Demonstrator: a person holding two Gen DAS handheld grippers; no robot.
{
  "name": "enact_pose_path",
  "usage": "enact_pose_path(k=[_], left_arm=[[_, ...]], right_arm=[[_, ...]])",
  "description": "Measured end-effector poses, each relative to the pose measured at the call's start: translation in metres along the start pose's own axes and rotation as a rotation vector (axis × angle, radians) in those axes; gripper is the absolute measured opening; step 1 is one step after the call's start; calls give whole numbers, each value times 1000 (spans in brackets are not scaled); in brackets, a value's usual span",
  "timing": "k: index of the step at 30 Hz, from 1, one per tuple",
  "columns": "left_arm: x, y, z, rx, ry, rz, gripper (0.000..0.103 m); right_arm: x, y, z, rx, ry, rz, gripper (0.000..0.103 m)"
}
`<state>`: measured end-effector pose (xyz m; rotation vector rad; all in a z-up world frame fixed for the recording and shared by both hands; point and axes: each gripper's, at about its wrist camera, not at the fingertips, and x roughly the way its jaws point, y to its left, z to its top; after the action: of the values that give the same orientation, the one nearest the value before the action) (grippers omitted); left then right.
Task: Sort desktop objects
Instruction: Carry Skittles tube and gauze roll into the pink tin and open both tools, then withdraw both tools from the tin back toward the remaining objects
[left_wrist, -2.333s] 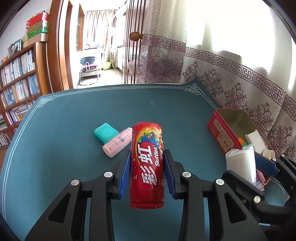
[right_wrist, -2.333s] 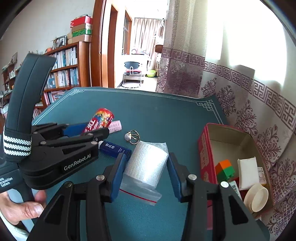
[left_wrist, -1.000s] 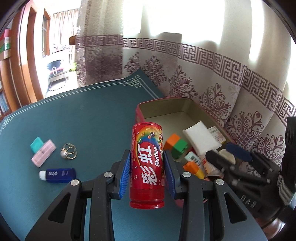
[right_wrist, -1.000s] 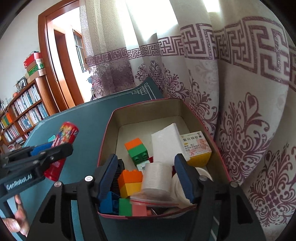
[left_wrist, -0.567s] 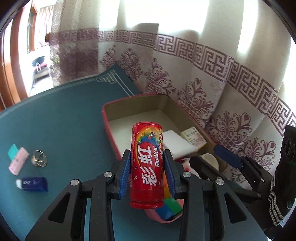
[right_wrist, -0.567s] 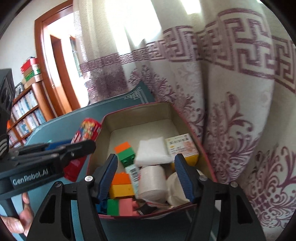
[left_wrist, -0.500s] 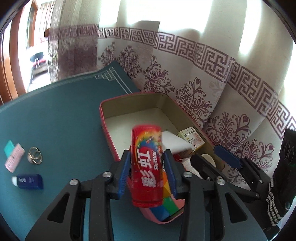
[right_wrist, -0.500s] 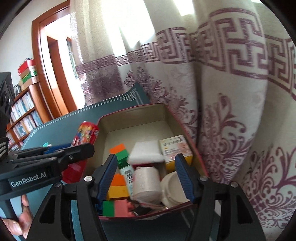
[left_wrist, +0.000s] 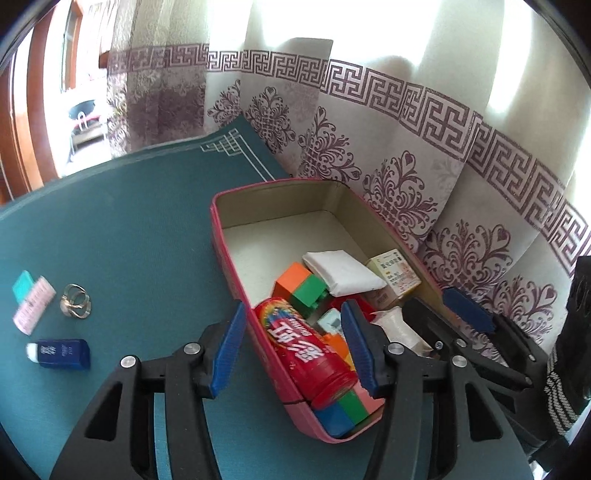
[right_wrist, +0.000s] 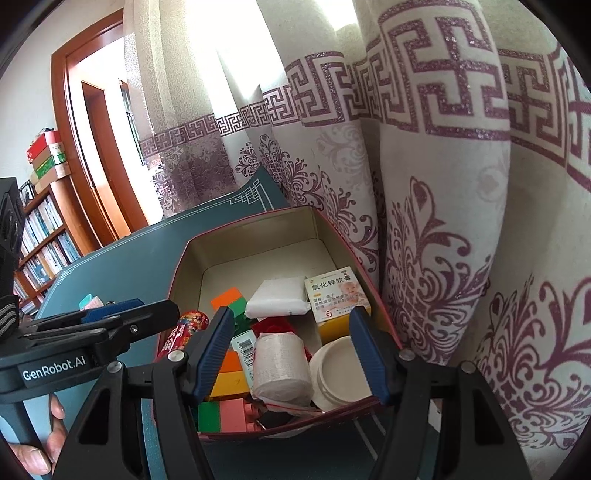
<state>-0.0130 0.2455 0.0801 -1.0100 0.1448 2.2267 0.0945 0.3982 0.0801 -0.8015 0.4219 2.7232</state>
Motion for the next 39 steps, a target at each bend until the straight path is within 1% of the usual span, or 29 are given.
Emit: enact_pose_path(k=[3, 9, 16, 21, 25, 27, 31, 33, 35, 39], left_arm=[[-3, 0, -1, 19, -13, 36, 57], [-11, 7, -2, 33, -38, 84, 57], [-23, 19, -2, 23, -63, 105, 57], [-30, 30, -4, 26, -84, 152, 57], [-35, 39, -7, 23, -89, 172, 57], [-36, 45, -8, 15, -88, 176, 57], [-37, 59, -10, -10, -81, 181, 57], [-38, 68, -11, -38, -78, 176, 60], [-39, 80, -12, -69, -76, 168, 66], [-43, 101, -14, -119, -70, 170, 66]], right_arm=[[-1, 3, -1, -5, -2, -1, 69], [-3, 11, -1, -17, -3, -1, 69], [-6, 28, -1, -48, -4, 1, 69], [-8, 43, -1, -76, -5, 7, 72], [-8, 55, -1, -101, -4, 15, 72], [-7, 62, -2, -114, -1, 21, 73], [-6, 74, -5, -141, 1, 37, 77], [-6, 81, -6, -156, 4, 43, 78], [-4, 87, -7, -168, 8, 50, 78], [-2, 97, -11, -190, 21, 62, 78]])
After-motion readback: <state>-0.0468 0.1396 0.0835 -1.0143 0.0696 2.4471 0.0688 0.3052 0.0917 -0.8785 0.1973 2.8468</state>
